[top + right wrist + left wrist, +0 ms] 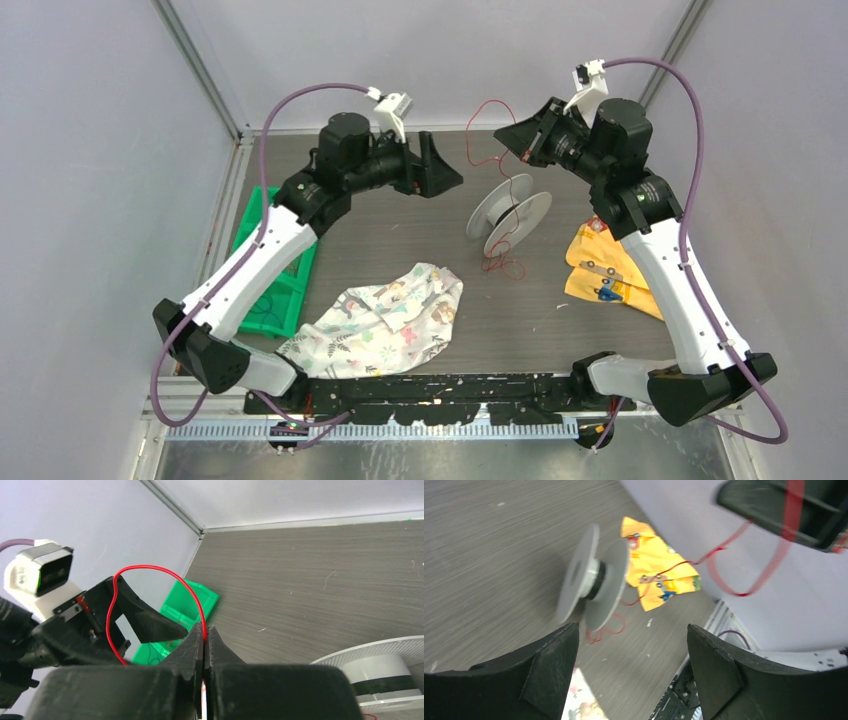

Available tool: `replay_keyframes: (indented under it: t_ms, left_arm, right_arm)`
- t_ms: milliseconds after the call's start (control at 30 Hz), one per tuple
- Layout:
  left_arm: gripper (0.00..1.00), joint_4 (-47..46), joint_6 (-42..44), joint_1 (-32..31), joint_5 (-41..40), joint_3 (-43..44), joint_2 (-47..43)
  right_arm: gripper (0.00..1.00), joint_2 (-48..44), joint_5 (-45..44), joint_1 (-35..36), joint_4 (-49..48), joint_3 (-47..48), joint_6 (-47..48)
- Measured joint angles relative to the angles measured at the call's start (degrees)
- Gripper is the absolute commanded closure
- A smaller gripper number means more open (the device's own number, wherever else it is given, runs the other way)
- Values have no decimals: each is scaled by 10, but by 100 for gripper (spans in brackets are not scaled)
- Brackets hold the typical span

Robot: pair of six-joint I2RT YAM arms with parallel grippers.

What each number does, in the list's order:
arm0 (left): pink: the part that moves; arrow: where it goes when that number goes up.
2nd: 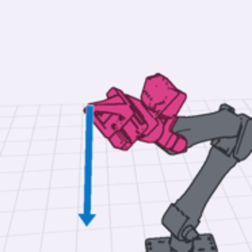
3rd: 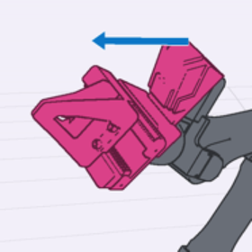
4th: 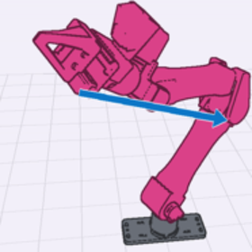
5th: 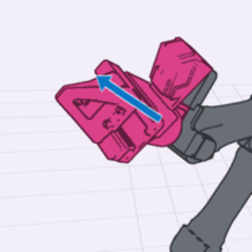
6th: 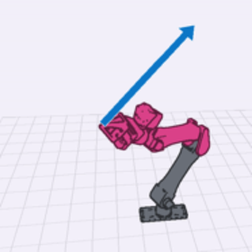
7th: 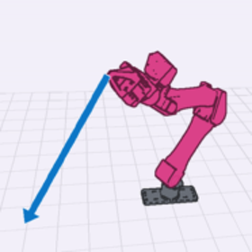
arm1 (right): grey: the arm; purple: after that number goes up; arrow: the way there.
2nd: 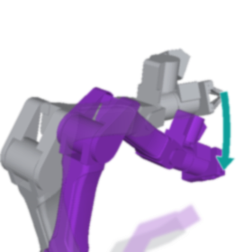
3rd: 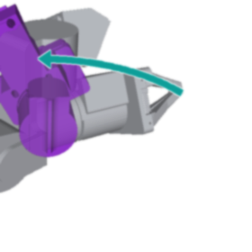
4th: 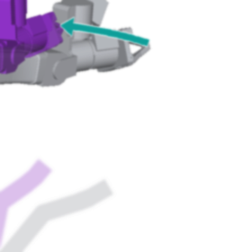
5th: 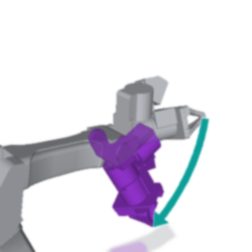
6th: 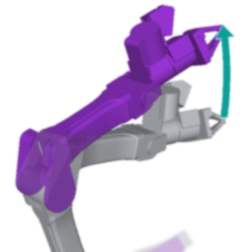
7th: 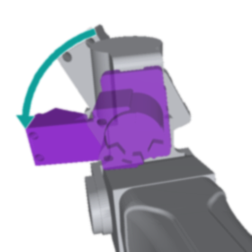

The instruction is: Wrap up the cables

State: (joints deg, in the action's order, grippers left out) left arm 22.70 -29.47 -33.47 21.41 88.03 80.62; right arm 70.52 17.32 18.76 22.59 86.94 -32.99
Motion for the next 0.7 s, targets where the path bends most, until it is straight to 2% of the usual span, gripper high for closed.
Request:
replay_keyframes:
  t_ms: [133, 300, 333, 400, 433, 467, 533, 567, 600, 633, 700]
  left_arm:
    - [21, -45, -3, -40, 16, 18, 19]
    - [25, -83, -10, -49, 48, 52, 52]
    - [31, -88, -14, -49, 52, 54, 55]
    - [57, -101, -21, -51, 58, 56, 60]
    - [79, -104, -25, -52, 61, 58, 62]
    - [96, -106, -29, -53, 63, 59, 65]
    - [99, -107, -31, -54, 63, 66, 70]
    - [99, -107, -33, -55, 62, 68, 72]
    - [99, -107, -34, -55, 61, 70, 73]
    - [99, -105, -33, -55, 61, 71, 73]
    - [99, -93, -26, -55, 50, 78, 73]
  right_arm:
    - [100, 0, 9, 0, 3, -7, -10]
    - [100, 0, 11, 0, 7, -7, -14]
    - [99, 0, 11, 0, 8, -7, -15]
    - [99, 0, 12, 0, 11, -7, -15]
    - [100, 0, 12, 0, 12, -7, -15]
    - [100, 0, 13, 0, 13, -7, -16]
    - [99, 0, 13, 0, 15, -7, -17]
    - [96, 0, 13, 0, 16, -7, -17]
    - [82, 0, 12, 0, 16, -7, -17]
    - [62, 0, 12, 0, 18, -7, -16]
    - [38, 0, 7, 0, 28, -6, -14]
